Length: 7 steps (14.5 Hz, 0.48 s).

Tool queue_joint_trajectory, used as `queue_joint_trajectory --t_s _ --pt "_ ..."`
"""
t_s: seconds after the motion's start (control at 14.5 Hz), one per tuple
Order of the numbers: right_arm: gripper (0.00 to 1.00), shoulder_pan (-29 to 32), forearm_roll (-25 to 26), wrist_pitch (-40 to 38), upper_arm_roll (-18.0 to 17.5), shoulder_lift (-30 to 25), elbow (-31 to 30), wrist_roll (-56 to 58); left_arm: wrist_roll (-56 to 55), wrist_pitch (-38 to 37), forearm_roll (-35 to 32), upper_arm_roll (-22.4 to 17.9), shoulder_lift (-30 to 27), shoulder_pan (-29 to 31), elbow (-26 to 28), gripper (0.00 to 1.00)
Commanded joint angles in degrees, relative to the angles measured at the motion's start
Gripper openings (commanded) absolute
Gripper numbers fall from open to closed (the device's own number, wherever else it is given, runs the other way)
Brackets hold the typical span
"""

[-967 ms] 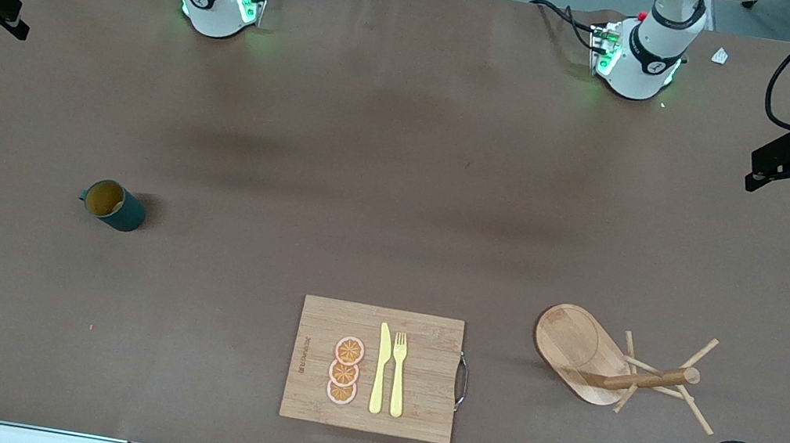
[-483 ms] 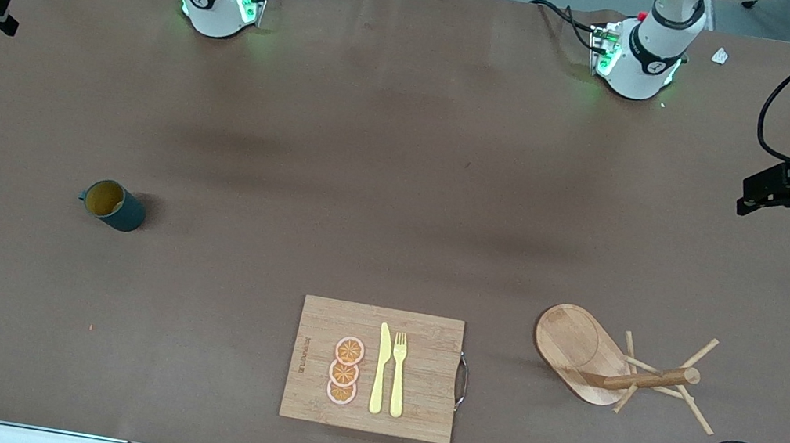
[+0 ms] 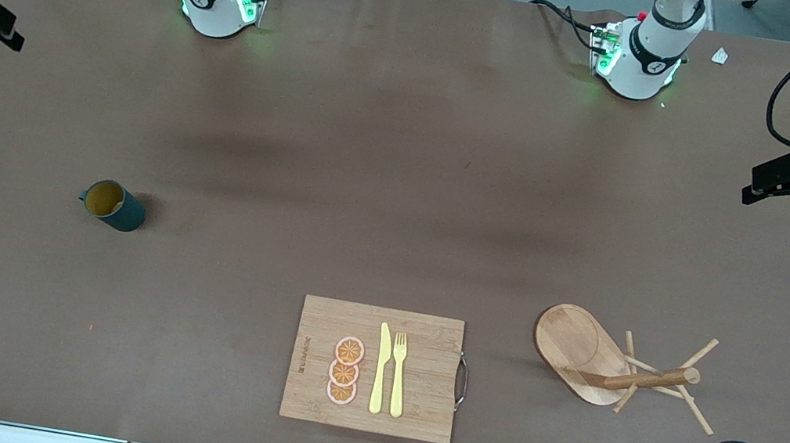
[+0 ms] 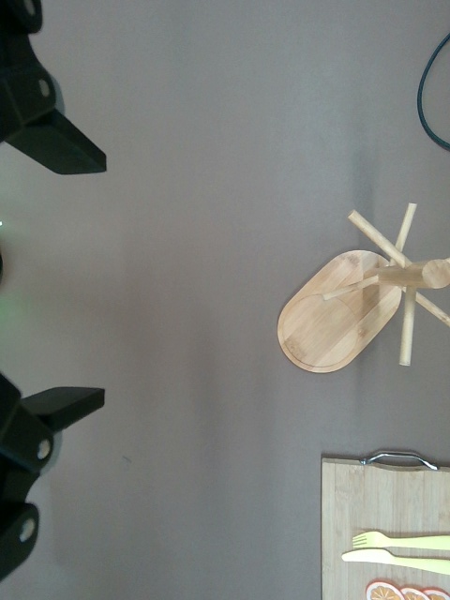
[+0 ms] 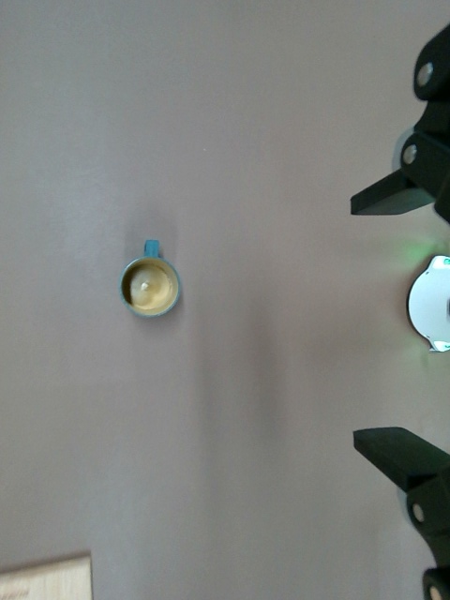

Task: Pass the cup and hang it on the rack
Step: 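Move the right gripper toward the teal mug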

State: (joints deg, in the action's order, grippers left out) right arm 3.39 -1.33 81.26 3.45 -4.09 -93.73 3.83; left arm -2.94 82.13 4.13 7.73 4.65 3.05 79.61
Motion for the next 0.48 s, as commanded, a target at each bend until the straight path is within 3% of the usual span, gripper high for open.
queue_joint_trajectory --t_s 0.0,0.21,0.41 --pt "1.00 2.23 -0.25 0.21 -0.72 6.00 1.09 0.57 -0.58 -1.10 0.00 -0.26 -0.26 0.11 -0.77 1.00" --pt "1.00 1.98 -0.33 3.35 -0.81 10.85 1.63 1.70 -0.66 -1.10 0.00 -0.26 -0.26 0.11 -0.77 1.00" --pt "1.00 1.10 -0.42 16.42 -1.08 11.65 -8.71 6.07 -0.49 -1.01 -0.52 -0.35 -0.26 0.11 -0.77 1.00"
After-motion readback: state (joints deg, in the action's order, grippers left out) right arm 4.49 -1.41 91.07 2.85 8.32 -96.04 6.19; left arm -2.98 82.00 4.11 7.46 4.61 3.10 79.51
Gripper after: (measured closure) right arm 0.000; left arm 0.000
